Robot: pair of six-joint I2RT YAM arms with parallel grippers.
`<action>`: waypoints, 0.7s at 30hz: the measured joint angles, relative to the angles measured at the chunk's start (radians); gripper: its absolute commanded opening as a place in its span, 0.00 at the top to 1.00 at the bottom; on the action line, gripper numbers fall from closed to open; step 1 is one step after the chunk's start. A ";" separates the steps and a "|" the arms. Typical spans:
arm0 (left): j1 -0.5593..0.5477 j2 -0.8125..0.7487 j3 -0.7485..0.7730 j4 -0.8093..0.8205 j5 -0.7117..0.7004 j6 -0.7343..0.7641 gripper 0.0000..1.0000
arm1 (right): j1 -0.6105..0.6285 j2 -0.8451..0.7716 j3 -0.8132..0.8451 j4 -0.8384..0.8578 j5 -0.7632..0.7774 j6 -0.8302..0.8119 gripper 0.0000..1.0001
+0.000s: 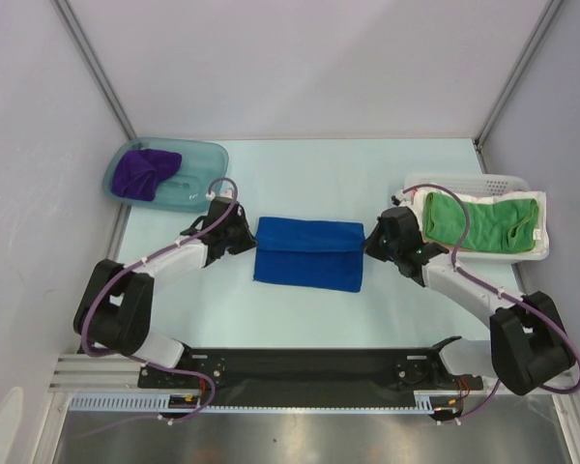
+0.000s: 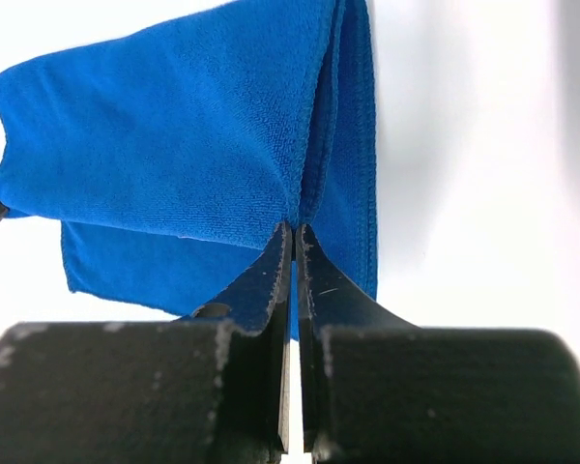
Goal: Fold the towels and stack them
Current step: Fold the towel
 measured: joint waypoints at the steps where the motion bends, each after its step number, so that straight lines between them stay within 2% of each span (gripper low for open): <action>1: 0.000 -0.007 0.000 -0.004 0.000 0.000 1.00 | 0.000 -0.009 -0.001 -0.005 0.000 -0.002 1.00; 9: 0.000 -0.086 -0.006 -0.024 0.022 0.009 1.00 | 0.002 -0.085 -0.040 -0.049 -0.008 -0.010 1.00; 21: 0.000 -0.205 -0.092 -0.057 0.035 0.018 1.00 | 0.051 -0.154 -0.105 -0.106 -0.016 -0.008 1.00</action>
